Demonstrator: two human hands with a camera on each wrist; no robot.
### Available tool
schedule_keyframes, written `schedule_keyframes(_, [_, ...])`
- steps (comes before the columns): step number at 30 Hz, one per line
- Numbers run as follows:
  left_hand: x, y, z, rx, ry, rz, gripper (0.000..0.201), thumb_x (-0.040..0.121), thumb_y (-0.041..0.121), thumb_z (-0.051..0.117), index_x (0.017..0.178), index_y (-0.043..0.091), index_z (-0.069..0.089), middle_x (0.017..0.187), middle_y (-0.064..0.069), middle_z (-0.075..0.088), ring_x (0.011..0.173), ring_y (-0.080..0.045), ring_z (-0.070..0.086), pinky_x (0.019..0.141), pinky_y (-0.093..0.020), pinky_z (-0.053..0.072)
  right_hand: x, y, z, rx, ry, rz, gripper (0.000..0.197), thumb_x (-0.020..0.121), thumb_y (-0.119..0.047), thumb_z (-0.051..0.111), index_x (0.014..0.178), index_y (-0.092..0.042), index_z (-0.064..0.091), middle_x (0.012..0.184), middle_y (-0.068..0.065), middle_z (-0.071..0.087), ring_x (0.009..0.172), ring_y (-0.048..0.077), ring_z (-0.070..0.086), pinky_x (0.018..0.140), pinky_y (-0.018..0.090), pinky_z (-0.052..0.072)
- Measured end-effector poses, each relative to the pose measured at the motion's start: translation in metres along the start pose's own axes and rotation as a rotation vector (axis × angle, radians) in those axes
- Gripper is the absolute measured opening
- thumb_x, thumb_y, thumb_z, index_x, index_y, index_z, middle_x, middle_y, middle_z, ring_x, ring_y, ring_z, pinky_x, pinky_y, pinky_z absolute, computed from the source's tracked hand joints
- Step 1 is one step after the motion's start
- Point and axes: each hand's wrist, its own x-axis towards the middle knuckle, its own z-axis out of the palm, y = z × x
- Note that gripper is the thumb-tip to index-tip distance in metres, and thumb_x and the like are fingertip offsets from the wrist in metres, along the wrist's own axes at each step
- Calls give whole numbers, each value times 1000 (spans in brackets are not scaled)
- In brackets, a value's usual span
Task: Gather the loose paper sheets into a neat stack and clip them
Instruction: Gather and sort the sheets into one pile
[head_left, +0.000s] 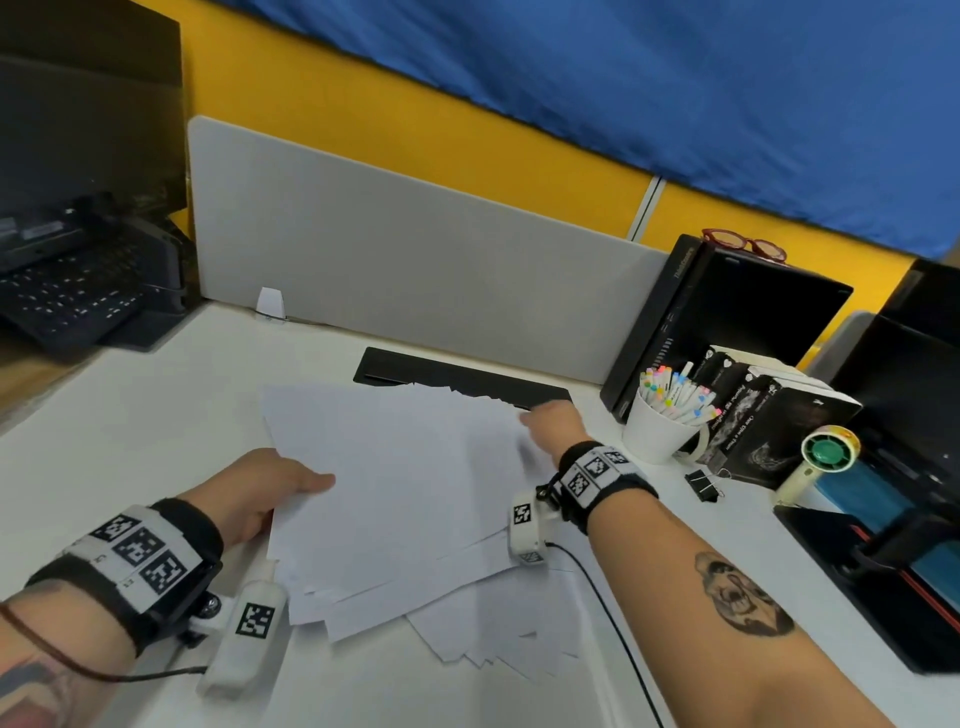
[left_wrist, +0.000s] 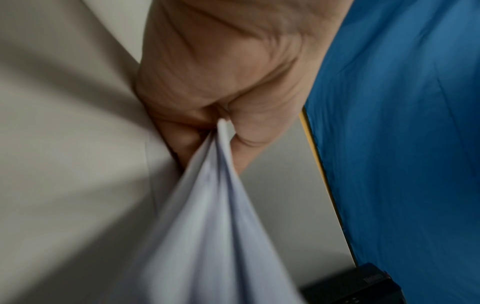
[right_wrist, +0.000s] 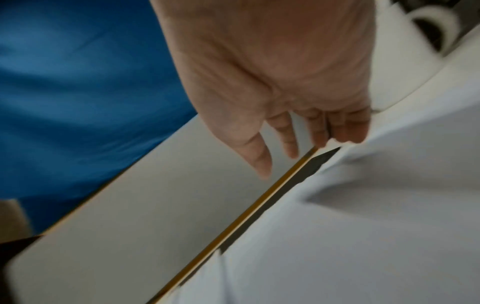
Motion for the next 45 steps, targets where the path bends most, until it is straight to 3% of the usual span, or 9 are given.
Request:
schedule_keyframes(3, [2,0,-1,-15,-13,9,31,85,-2,76,115,-5,68,107,-23,76,96,-40,72,79,-42,57,14,24,-17,-318,-32,159,47,90,-34,68,125,-5,57,123,11,62,118,30,61,95,32,50])
schedule_keyframes(8, [4,0,0,-24,-17,17,29,86,-4,74,115,-4,68,109,-23,75,97,-40,72,78,-41,57,18,37,-24,-37,-85,210,47,70,-27,90,101,-4,63,93,11,66,70,23,60,72,35,54])
schedule_keyframes(13, [7,-2,-1,-30,-12,18,29,85,-3,74,113,-3,69,106,-21,76,97,-41,73,87,-47,57,10,41,-29,-230,-132,242,75,67,-37,92,125,-6,57,121,12,65,109,30,65,98,39,53])
schedule_keyframes(18, [10,-3,-1,-26,-12,10,31,84,-1,76,114,-2,70,106,-20,77,99,-42,73,95,-52,55,10,52,-34,-85,-132,256,73,58,-30,97,115,-4,61,101,12,70,97,32,70,91,43,57])
schedule_keyframes(23, [11,-4,-2,-23,-15,6,31,84,-1,77,114,-1,70,106,-20,77,99,-42,72,96,-54,54,11,53,-32,-28,91,129,70,75,-26,87,132,0,56,128,13,65,117,32,63,91,32,50])
schedule_keyframes(29, [14,-4,-3,-16,-9,0,33,82,1,79,114,0,70,105,-19,78,99,-42,73,98,-56,54,16,48,-42,186,304,-142,35,83,-22,70,54,-15,52,55,9,37,51,23,41,61,37,49])
schedule_keyframes(35, [13,-4,-2,-5,-9,-7,32,83,0,78,114,-1,69,105,-20,77,98,-41,73,93,-52,56,15,26,-66,109,349,-349,28,93,-18,64,67,-7,68,57,0,55,55,17,50,60,28,42])
schedule_keyframes(41, [7,-2,-2,12,-15,-10,29,85,2,77,113,0,69,106,-18,77,97,-39,73,84,-45,58,-1,8,-81,-212,-217,-97,44,68,-20,89,108,-14,70,99,6,73,91,26,71,77,35,59])
schedule_keyframes(45, [5,-1,-1,14,-8,-24,29,86,0,75,114,-1,69,106,-20,76,97,-40,72,87,-46,57,-11,-7,-92,-291,241,-146,8,86,-10,64,86,-2,65,91,14,65,95,34,67,72,29,48])
